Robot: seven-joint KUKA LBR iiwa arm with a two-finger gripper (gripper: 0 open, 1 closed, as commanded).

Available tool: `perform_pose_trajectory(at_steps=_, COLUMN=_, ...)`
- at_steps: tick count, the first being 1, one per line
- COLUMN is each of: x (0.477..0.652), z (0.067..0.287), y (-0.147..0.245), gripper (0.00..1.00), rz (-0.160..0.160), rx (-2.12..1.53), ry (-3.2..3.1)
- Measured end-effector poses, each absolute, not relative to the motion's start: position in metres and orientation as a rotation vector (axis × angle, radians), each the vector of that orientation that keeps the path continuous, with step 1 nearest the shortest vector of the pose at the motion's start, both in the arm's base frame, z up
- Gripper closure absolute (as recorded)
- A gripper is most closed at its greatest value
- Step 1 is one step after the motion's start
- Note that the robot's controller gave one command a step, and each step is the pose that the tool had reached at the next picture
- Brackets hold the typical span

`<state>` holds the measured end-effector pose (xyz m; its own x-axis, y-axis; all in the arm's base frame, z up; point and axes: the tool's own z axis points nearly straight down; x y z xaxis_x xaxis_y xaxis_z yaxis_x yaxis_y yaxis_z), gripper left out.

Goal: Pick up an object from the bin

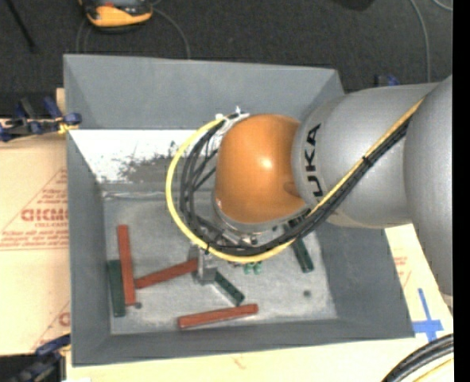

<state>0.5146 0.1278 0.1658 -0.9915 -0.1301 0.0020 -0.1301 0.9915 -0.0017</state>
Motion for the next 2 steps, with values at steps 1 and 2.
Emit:
perform_pose_trajectory(at_steps=1, x=0.4802, z=0.1208, y=0.1868, gripper=0.00, rz=0.001, rx=1.041, ry=-2.967)
perform_pose_trajectory(at_steps=2, x=0.4759, z=0.1151, y=0.1932, gripper=0.00, rz=-0.003, rx=1.050, ry=-2.961)
